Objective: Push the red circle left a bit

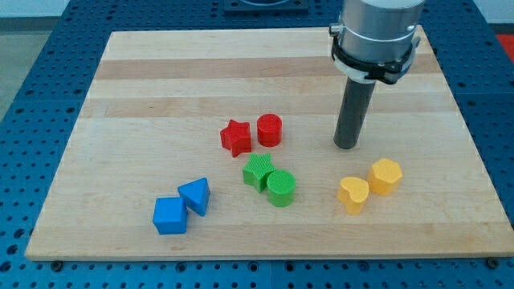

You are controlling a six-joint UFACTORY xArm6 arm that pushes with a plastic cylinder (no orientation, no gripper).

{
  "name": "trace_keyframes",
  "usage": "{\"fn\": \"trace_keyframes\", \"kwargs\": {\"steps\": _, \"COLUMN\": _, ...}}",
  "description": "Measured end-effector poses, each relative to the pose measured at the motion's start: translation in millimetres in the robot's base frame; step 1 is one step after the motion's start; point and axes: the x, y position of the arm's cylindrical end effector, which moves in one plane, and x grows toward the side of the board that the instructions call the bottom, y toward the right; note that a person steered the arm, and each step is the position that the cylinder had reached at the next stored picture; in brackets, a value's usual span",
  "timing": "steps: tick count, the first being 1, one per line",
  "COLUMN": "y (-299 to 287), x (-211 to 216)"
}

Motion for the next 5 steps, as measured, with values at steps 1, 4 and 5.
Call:
{"fn": "trace_keyframes", "kwargs": {"steps": 1, "y": 0, "x": 0}}
{"fn": "trace_keyframes", "kwargs": {"steps": 4, "y": -11, "x": 0}}
{"fn": "trace_keyframes", "kwargs": {"steps": 5, "y": -23, "x": 0}}
